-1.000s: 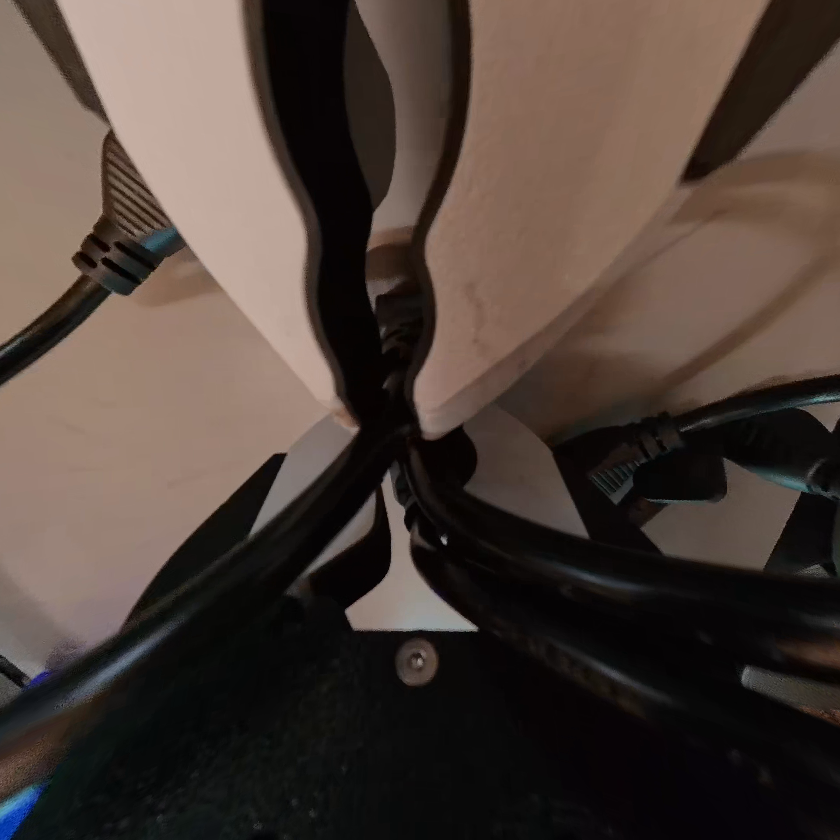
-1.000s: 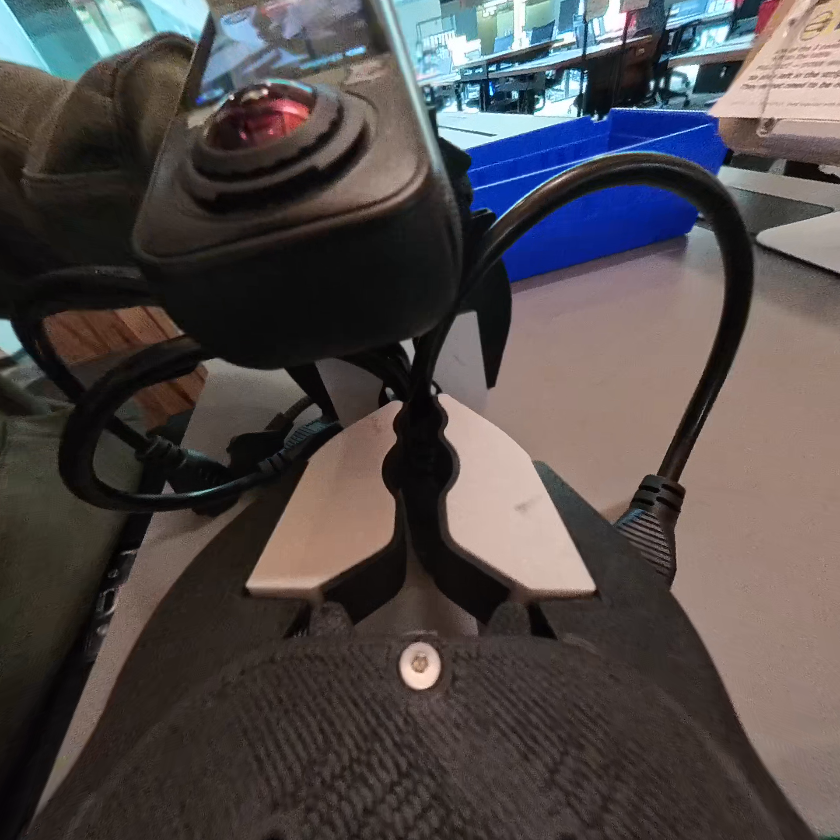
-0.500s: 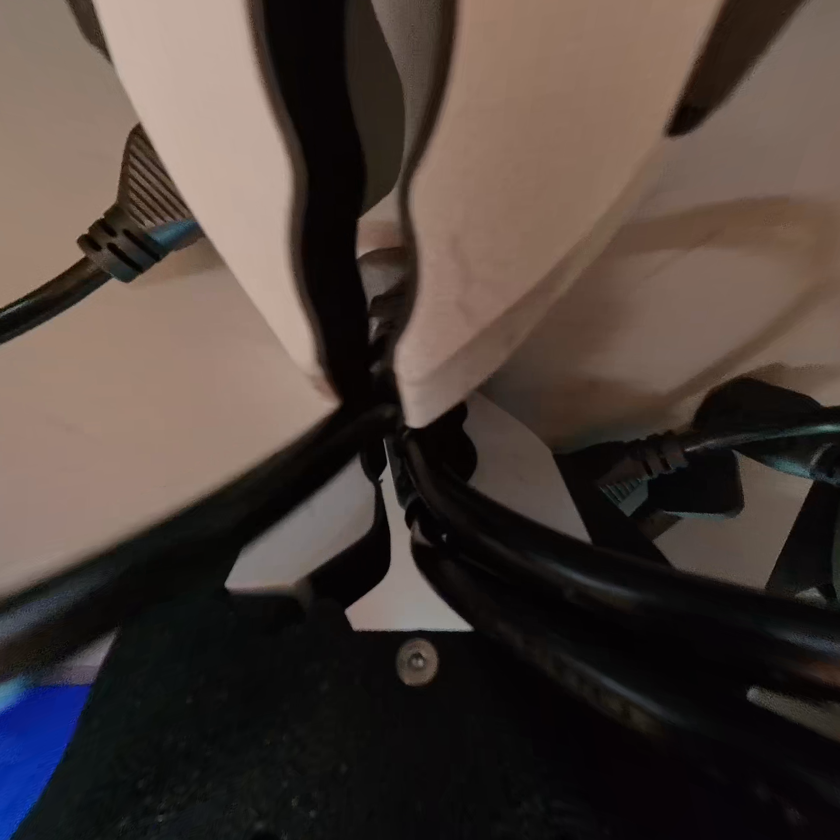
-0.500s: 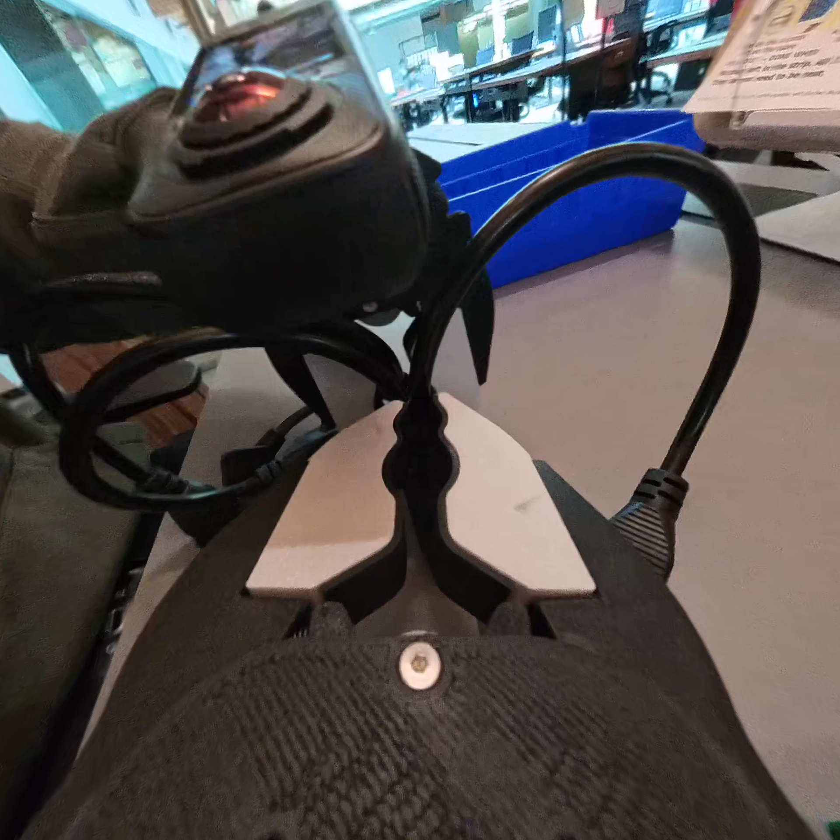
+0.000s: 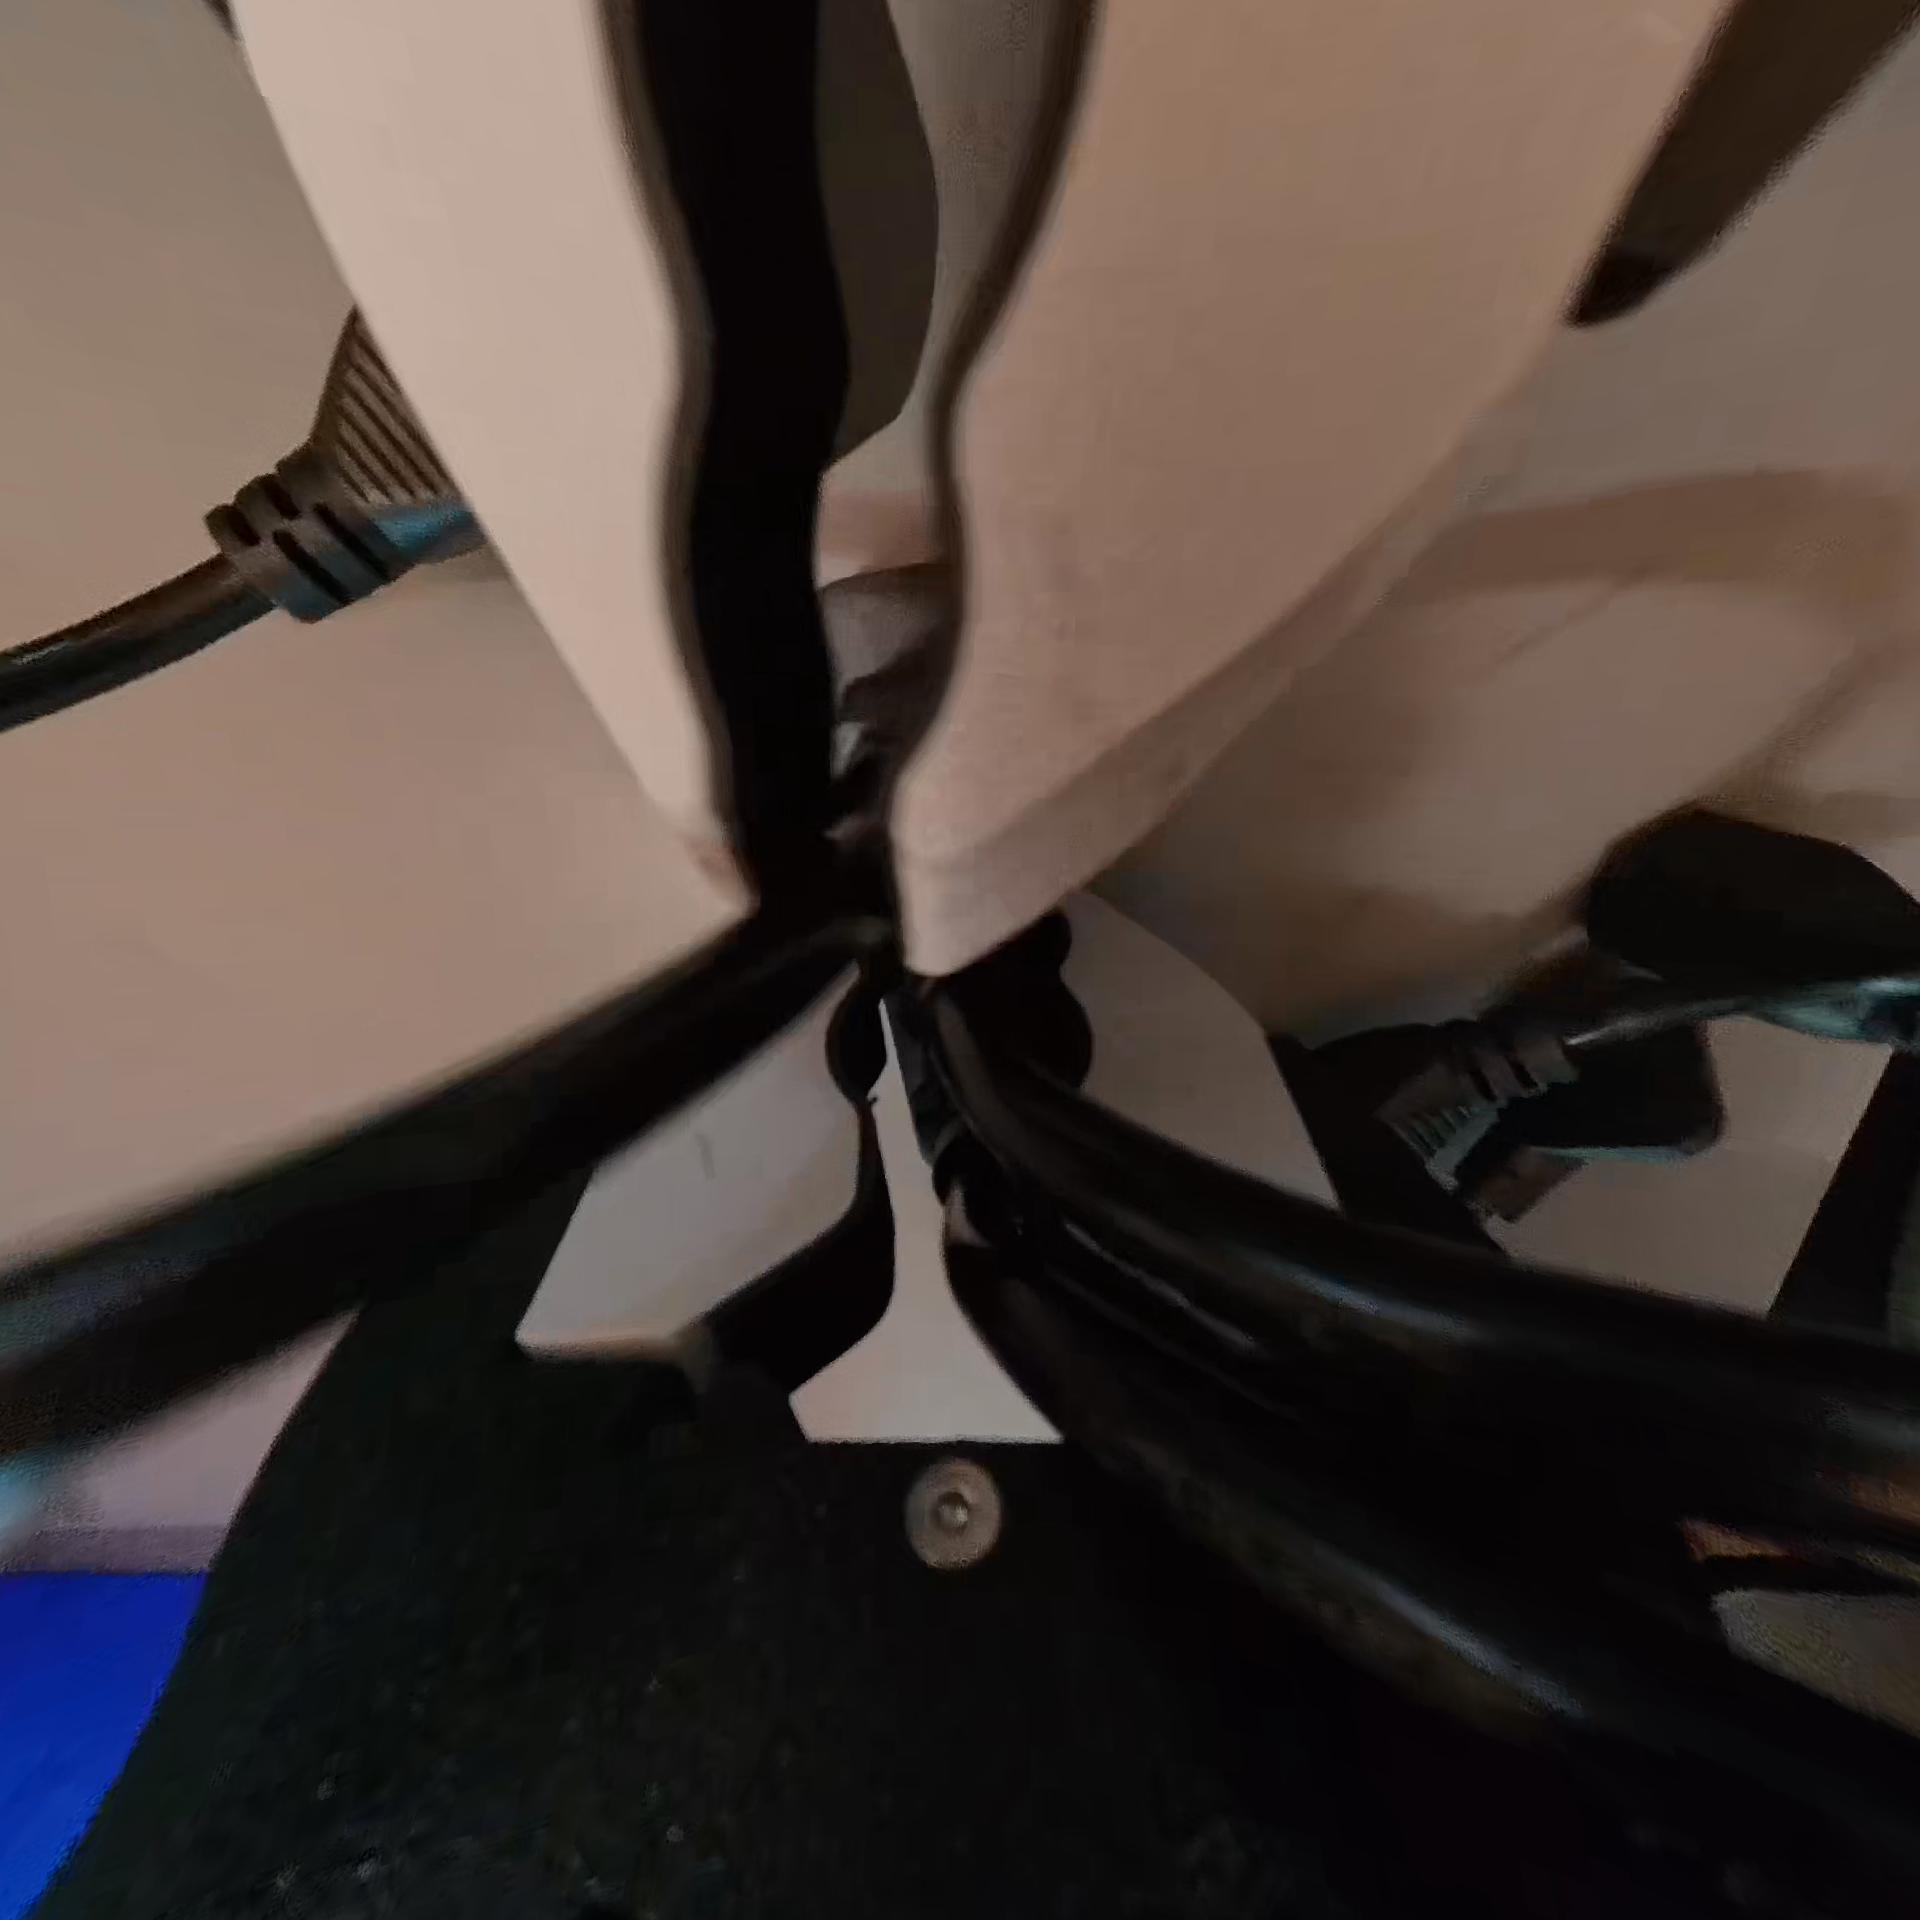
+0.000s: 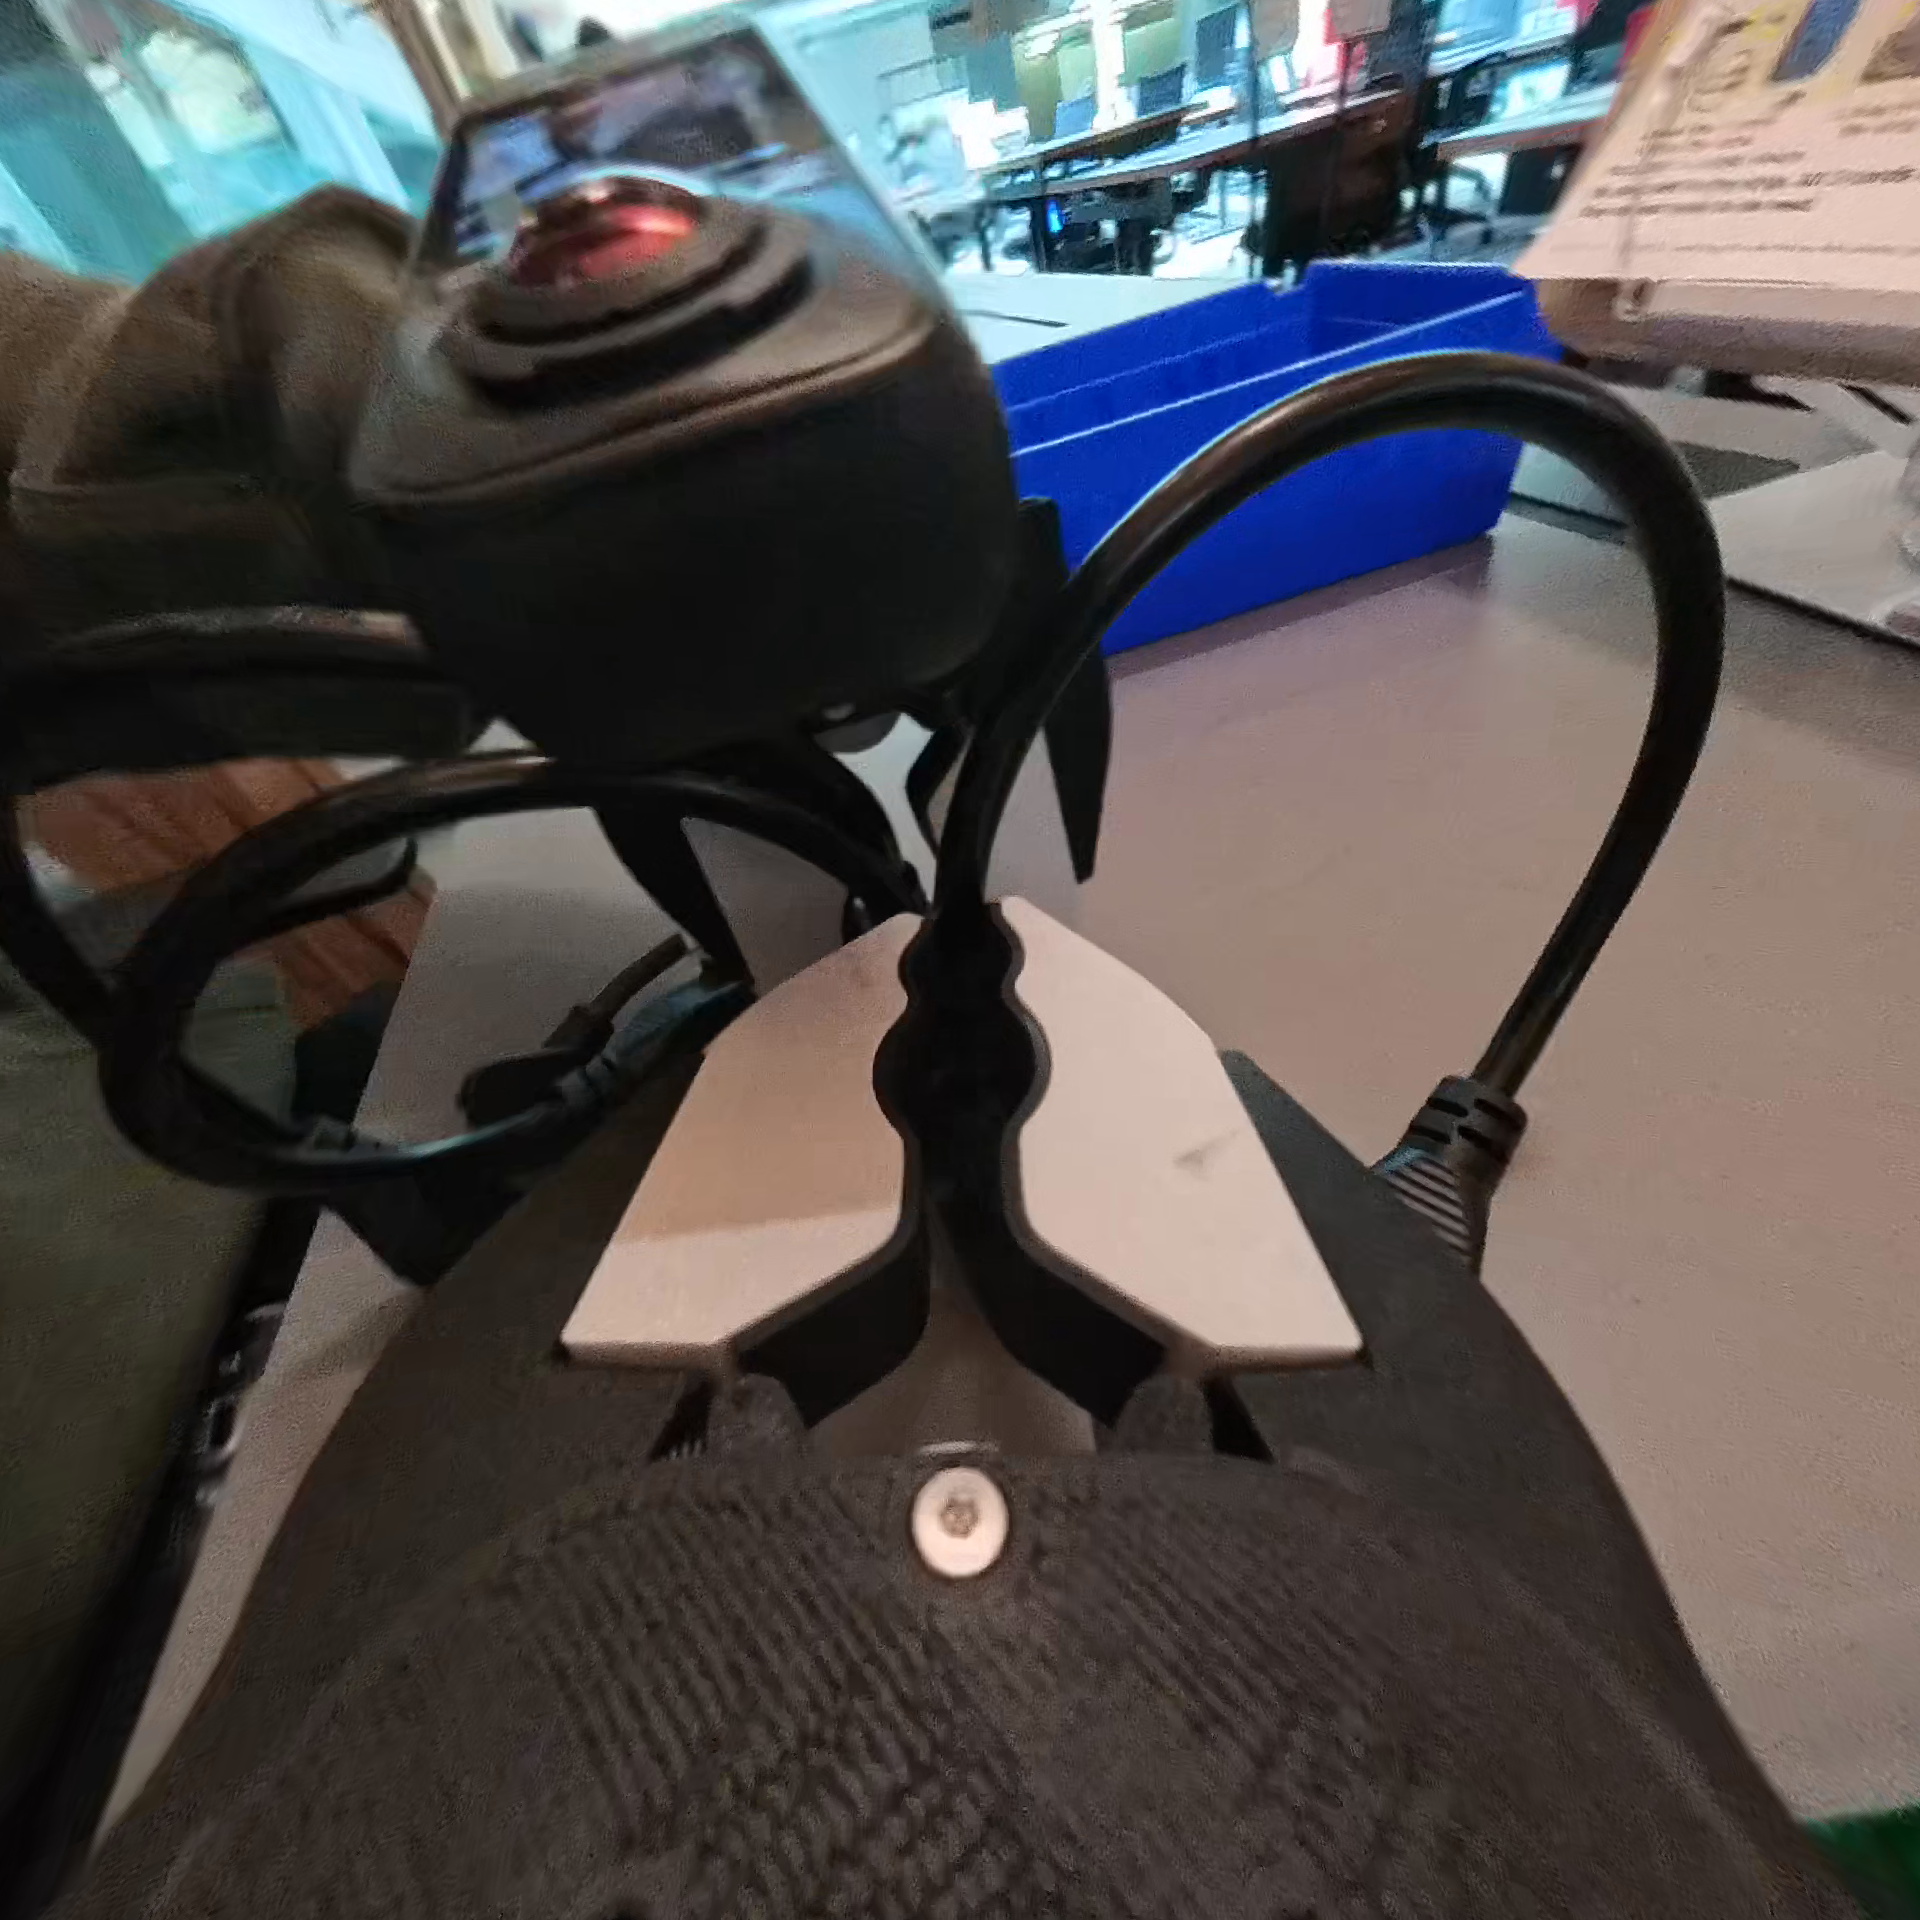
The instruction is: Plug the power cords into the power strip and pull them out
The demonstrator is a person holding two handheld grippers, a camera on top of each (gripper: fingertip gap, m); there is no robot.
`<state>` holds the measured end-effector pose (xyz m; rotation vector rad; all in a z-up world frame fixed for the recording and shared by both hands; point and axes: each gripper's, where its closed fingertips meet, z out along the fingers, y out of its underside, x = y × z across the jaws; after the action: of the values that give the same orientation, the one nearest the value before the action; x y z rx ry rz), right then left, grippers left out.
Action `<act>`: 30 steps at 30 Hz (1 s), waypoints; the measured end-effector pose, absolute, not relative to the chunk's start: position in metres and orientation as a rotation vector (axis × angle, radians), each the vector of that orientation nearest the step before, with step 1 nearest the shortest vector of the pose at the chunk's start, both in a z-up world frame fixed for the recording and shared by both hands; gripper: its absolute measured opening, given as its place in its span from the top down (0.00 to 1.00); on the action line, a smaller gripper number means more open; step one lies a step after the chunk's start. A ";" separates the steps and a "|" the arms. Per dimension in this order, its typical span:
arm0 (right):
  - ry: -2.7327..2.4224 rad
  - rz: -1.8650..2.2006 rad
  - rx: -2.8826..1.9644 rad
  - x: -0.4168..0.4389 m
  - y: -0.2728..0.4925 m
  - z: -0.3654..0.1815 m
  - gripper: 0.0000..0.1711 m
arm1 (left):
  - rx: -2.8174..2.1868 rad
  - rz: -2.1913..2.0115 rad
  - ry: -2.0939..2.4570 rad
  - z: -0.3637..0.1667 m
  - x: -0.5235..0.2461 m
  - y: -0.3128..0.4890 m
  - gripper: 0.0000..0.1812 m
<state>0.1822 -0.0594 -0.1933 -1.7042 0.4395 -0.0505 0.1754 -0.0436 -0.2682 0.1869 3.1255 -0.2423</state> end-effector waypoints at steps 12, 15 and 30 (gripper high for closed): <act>0.359 -0.091 -1.704 0.181 -0.062 -0.192 0.96 | 0.182 -0.287 3.129 -0.268 0.175 -0.046 0.86; 0.466 -0.119 -1.659 0.193 -0.065 -0.192 0.96 | 0.149 -0.293 3.119 -0.268 0.179 -0.046 0.86; 0.246 -0.091 -1.765 0.166 -0.060 -0.190 0.96 | 0.221 -0.295 3.139 -0.268 0.173 -0.045 0.86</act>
<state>0.1657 -0.0599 -0.1895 -1.7654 0.2457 -0.0910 0.1726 -0.0452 -0.2683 0.2210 3.1392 -0.2946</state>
